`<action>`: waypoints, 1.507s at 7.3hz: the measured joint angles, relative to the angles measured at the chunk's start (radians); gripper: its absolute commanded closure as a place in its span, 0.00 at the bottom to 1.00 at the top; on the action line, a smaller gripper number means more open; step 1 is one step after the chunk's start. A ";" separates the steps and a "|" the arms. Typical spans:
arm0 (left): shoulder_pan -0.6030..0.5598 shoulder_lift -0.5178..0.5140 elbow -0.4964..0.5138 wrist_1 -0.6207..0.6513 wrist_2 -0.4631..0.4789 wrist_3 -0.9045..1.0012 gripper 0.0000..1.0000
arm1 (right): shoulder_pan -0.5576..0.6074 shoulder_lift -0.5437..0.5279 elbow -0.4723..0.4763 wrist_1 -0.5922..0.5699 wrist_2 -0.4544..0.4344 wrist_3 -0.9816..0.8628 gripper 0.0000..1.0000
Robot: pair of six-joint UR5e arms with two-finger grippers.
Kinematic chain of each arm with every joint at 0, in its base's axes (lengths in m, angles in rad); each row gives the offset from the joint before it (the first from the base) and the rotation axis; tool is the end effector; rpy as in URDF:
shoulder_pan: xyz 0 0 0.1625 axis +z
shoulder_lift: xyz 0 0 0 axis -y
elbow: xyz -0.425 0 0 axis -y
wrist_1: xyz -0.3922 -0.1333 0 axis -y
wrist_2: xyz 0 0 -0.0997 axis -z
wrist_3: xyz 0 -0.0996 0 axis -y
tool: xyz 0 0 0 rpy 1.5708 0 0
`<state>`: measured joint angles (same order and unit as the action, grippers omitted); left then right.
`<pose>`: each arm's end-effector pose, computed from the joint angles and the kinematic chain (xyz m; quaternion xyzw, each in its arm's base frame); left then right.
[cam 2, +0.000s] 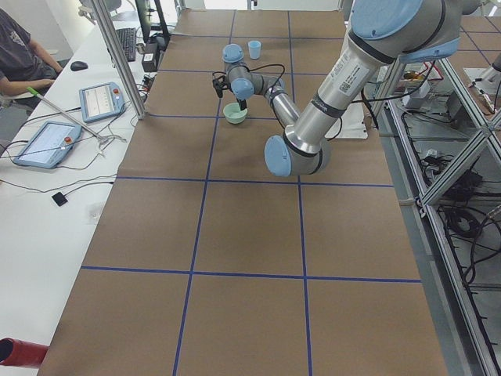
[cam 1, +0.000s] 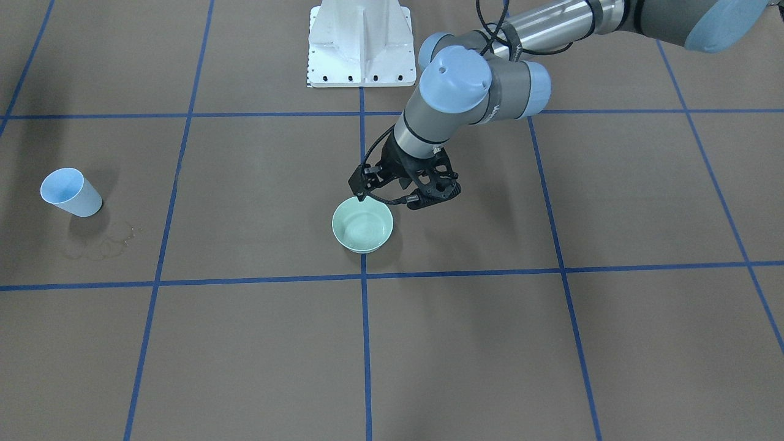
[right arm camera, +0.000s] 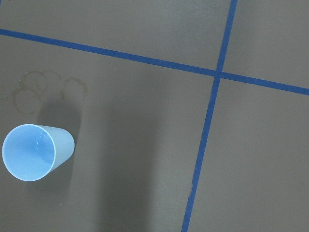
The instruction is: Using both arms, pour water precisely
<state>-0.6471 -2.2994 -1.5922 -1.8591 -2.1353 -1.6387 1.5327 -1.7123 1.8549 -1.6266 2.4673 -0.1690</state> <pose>0.5047 -0.4817 0.1691 -0.0957 0.5257 -0.1624 0.8295 0.0390 -0.4348 0.5808 0.0673 -0.4295 -0.1118 0.8936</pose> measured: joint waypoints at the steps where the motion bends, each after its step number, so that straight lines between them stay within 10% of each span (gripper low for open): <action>1: -0.002 0.086 -0.116 -0.001 0.002 -0.002 0.00 | -0.040 -0.028 0.002 0.109 0.021 0.015 0.00; 6: -0.006 0.224 -0.254 0.000 0.018 0.001 0.00 | -0.390 -0.144 -0.005 0.851 -0.120 0.519 0.00; 11: -0.005 0.276 -0.265 -0.009 0.029 0.010 0.00 | -0.524 -0.177 -0.019 0.999 -0.302 0.608 0.01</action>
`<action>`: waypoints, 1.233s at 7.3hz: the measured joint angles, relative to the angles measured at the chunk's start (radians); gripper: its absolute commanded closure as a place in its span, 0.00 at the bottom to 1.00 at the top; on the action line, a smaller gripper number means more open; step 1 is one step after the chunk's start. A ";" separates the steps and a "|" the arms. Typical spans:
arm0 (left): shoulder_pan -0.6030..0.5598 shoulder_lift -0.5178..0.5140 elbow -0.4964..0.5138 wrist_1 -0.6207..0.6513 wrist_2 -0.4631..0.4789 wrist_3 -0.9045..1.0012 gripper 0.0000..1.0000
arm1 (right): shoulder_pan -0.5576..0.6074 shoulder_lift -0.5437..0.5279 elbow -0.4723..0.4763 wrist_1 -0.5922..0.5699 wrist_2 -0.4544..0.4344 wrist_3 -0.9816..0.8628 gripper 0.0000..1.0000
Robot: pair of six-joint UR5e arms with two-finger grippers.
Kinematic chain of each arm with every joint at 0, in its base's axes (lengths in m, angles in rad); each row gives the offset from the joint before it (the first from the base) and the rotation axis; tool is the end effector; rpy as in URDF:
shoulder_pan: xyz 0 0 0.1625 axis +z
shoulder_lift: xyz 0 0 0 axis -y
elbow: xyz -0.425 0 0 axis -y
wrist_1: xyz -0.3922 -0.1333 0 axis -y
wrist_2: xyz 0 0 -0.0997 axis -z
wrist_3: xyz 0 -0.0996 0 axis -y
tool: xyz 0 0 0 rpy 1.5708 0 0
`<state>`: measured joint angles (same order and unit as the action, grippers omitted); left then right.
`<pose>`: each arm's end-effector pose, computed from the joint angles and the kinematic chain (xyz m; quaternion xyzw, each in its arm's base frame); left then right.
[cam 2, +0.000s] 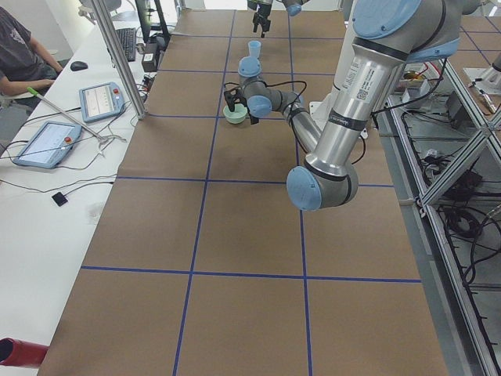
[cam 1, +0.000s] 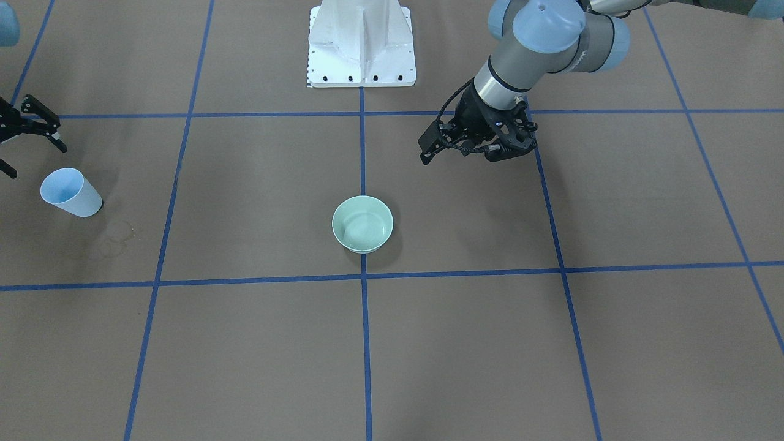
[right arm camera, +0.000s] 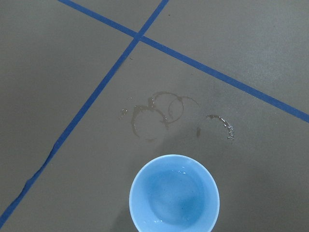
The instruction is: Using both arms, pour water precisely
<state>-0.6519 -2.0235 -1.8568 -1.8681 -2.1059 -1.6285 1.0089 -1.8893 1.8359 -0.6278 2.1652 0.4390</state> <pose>0.4272 -0.4298 0.2385 -0.0798 0.5239 -0.1683 0.8312 -0.1398 -0.3675 0.5616 0.2341 -0.4293 -0.1788 0.8538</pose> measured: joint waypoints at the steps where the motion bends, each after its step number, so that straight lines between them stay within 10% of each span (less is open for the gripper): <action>1: 0.002 0.014 -0.004 -0.009 0.000 0.007 0.00 | -0.008 0.000 -0.027 0.045 -0.014 0.021 0.01; 9: 0.014 0.039 0.007 -0.024 0.009 0.027 0.00 | -0.107 -0.015 -0.143 0.302 -0.132 0.004 0.04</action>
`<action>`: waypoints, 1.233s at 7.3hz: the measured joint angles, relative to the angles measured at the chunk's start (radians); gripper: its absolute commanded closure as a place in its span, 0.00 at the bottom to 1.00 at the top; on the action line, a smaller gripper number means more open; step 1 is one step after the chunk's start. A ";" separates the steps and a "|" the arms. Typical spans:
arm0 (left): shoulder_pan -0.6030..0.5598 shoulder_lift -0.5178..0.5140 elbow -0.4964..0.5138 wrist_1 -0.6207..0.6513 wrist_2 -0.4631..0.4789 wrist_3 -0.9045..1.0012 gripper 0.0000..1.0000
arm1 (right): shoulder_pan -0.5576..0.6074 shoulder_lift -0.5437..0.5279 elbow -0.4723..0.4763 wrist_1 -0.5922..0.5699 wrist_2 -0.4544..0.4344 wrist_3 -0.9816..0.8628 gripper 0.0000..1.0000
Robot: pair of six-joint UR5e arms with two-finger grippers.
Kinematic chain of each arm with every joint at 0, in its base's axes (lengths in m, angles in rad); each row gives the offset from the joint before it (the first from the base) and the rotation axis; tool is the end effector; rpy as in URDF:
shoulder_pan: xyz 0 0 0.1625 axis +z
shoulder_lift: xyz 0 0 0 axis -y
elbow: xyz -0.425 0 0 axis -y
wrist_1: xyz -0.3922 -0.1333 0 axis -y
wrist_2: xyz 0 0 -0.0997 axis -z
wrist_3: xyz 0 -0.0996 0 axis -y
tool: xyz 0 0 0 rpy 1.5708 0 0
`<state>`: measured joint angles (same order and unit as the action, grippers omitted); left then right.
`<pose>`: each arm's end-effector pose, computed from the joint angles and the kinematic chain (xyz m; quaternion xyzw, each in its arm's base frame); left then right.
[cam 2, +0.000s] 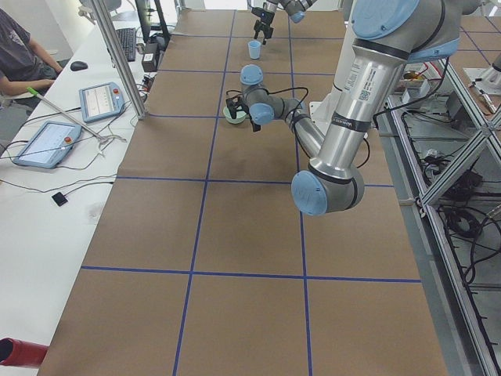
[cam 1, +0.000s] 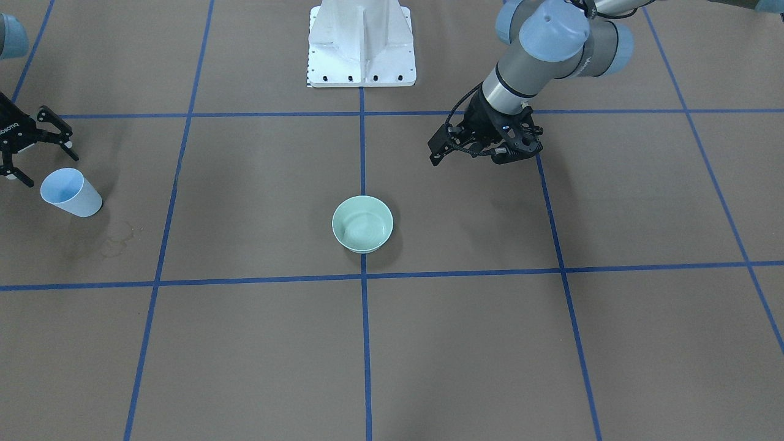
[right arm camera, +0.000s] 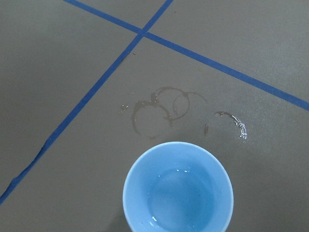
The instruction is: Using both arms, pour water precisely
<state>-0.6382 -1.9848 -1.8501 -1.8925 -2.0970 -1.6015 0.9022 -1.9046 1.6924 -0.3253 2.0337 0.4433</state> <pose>0.4310 -0.4234 0.2617 -0.0765 0.5158 -0.1576 0.8386 -0.1607 -0.3468 0.6066 0.3031 -0.4232 -0.2077 0.8282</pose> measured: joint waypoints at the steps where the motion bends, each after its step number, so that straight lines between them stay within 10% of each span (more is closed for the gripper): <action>1: 0.000 -0.002 0.000 0.001 0.000 0.000 0.00 | -0.005 -0.008 0.000 0.003 -0.014 -0.032 0.04; 9: 0.000 -0.007 -0.001 0.001 0.000 0.000 0.00 | -0.058 0.003 -0.064 0.086 -0.068 0.023 0.03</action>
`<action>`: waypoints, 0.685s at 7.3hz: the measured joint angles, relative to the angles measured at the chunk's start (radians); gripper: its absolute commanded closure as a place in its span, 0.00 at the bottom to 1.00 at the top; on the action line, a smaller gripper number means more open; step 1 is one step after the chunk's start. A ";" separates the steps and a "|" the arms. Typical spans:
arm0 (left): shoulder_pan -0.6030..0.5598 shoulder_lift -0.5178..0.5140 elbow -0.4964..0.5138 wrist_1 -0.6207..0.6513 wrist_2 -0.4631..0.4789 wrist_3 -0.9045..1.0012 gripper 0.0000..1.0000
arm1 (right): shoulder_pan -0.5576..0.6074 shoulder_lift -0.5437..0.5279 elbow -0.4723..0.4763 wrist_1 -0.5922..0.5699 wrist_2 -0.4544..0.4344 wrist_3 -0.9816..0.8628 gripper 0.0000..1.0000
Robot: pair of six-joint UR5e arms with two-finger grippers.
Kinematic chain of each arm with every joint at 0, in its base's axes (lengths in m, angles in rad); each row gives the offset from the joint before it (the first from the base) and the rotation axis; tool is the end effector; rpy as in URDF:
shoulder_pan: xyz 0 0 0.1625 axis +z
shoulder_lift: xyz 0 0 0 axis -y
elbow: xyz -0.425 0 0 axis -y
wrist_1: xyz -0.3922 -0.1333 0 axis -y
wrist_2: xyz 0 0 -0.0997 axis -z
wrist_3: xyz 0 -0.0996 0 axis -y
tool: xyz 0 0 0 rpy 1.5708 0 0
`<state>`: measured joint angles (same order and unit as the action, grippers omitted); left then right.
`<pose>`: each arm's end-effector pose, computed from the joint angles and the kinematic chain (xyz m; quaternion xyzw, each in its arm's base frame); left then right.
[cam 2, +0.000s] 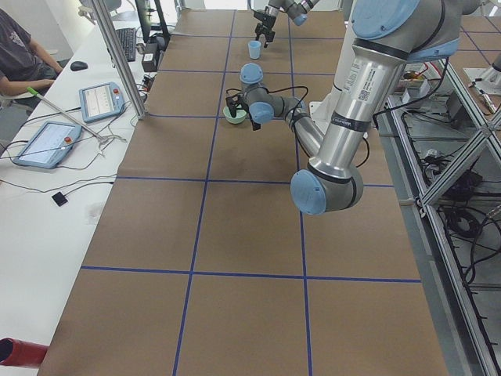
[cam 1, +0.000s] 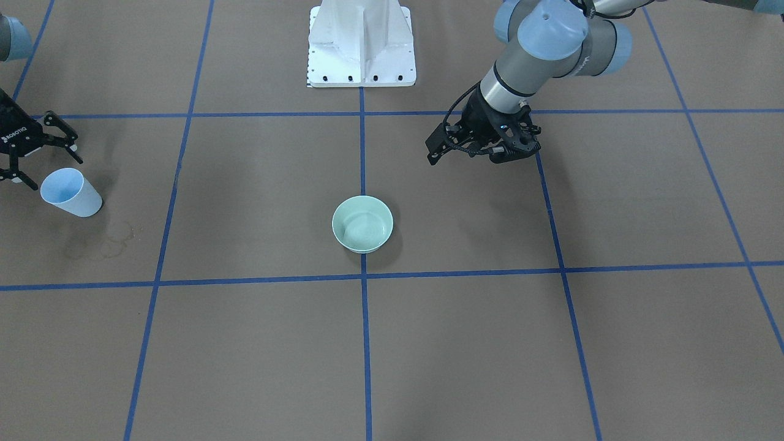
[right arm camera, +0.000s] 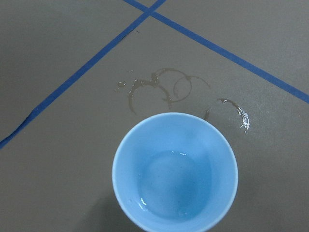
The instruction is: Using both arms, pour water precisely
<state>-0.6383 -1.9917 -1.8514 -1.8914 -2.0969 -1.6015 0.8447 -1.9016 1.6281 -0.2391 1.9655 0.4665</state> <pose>0.4312 -0.4236 0.2571 -0.0751 0.5185 -0.1564 0.8373 -0.1737 -0.3387 0.6286 0.3145 -0.4180 -0.2077 0.8266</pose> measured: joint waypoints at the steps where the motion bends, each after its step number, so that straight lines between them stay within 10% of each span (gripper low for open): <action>1: -0.001 0.000 -0.001 0.000 0.000 0.000 0.00 | -0.001 0.003 -0.003 0.003 -0.006 0.010 0.03; 5: -0.001 -0.001 -0.006 0.000 0.000 -0.001 0.00 | -0.009 0.020 -0.005 0.010 -0.027 0.061 0.03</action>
<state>-0.6396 -1.9926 -1.8577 -1.8914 -2.0969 -1.6028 0.8355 -1.8819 1.6230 -0.2289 1.9387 0.5275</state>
